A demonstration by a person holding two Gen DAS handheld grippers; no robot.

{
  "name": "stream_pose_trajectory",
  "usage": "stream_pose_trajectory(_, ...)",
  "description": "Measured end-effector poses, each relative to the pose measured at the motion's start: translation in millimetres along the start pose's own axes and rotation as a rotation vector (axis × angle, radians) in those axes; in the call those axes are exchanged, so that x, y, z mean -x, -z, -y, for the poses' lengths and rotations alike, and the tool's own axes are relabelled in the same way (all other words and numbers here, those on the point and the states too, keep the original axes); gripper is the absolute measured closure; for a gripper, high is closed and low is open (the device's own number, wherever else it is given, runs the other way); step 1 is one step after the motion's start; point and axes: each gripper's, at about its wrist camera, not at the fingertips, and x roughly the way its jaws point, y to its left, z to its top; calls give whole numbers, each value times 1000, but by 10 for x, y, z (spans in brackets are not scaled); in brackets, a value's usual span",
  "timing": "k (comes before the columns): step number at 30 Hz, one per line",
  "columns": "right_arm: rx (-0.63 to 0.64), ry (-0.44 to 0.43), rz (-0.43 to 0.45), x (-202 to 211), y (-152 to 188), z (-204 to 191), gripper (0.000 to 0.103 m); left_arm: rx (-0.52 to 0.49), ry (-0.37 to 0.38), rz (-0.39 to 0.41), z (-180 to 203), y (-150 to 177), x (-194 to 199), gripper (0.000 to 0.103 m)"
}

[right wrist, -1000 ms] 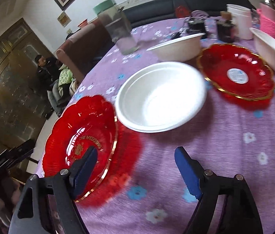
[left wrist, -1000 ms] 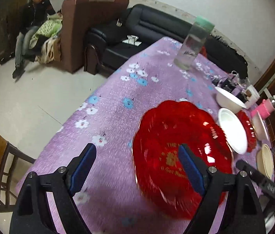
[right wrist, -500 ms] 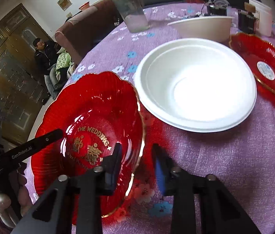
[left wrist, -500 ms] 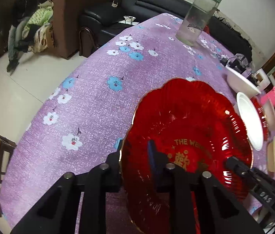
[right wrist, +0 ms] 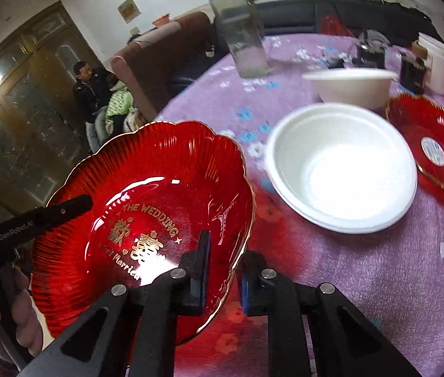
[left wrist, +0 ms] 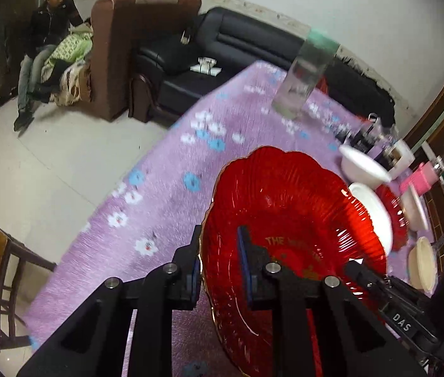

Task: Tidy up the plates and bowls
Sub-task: 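Carry the red plate with both grippers, lower it, open both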

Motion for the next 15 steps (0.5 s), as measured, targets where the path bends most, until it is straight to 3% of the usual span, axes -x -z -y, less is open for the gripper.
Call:
stream_pose_trajectory(10,111,1,108,308,-227,-388,86,-27,-37,95,17,-275,346,83)
stream_pose_trajectory(15,116,28,77,153,-177,-407,86,4,-53,41,-140,-192,49,83)
